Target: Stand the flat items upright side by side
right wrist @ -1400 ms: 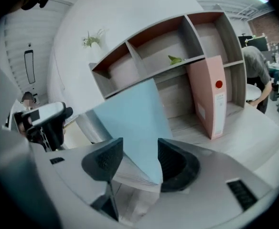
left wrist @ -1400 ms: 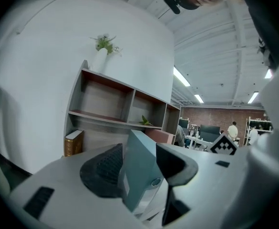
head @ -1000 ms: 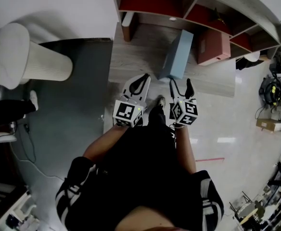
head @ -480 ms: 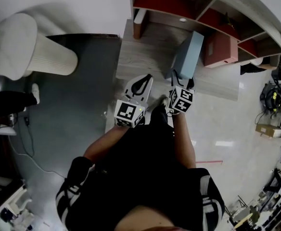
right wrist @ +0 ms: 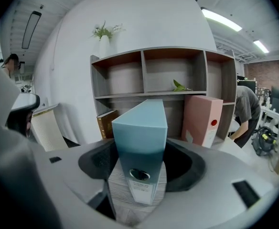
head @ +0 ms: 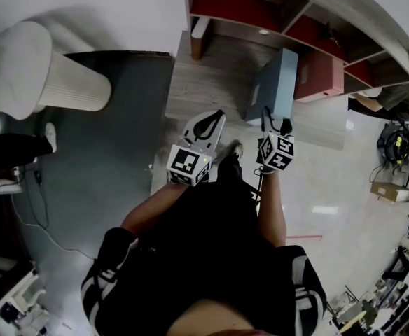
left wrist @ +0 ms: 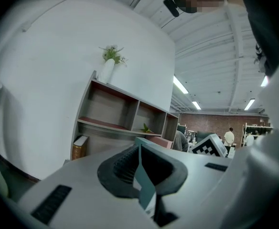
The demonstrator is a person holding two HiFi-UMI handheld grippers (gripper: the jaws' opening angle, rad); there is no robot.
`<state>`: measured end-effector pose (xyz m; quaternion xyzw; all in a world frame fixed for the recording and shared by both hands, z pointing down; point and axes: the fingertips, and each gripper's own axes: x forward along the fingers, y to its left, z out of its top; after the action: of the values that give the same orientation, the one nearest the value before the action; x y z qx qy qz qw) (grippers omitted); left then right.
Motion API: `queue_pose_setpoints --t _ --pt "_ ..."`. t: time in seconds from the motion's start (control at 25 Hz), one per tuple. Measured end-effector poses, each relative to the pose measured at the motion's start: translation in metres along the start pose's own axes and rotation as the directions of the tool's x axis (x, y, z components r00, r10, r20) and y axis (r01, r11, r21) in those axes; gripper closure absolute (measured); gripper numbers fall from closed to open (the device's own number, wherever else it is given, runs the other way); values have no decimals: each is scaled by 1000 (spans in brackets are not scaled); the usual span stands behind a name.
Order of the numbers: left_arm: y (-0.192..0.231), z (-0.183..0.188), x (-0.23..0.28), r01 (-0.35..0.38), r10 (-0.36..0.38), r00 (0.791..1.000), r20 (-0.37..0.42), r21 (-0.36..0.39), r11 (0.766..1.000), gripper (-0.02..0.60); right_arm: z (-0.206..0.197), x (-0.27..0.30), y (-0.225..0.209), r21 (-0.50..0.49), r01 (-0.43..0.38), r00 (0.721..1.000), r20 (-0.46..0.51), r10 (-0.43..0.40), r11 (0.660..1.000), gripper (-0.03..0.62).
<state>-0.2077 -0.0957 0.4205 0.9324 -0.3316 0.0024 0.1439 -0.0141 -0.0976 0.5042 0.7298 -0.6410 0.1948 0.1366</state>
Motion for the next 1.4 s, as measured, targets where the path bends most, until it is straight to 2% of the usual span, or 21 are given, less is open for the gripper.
queue_pose_setpoints --t 0.48,0.8,1.08,1.2,1.4 --pt "-46 10 71 78 -77 997 -19 54 996 546 16 -14 -73 -4 10 1000 16 -10 1000 296" --pt "-90 9 124 149 -148 988 -35 33 988 546 20 -15 -131 11 35 999 22 -35 999 296" --pt "-115 2 156 151 -147 987 -65 62 987 546 20 -2 -165 -1 34 999 26 -34 999 296" --pt "-123 0 171 137 -132 989 -61 81 987 548 20 4 -173 -14 14 1000 23 -14 1000 296" --pt "-142 -3 192 127 -124 991 -50 64 990 546 19 14 -186 -34 -33 999 20 34 999 295"
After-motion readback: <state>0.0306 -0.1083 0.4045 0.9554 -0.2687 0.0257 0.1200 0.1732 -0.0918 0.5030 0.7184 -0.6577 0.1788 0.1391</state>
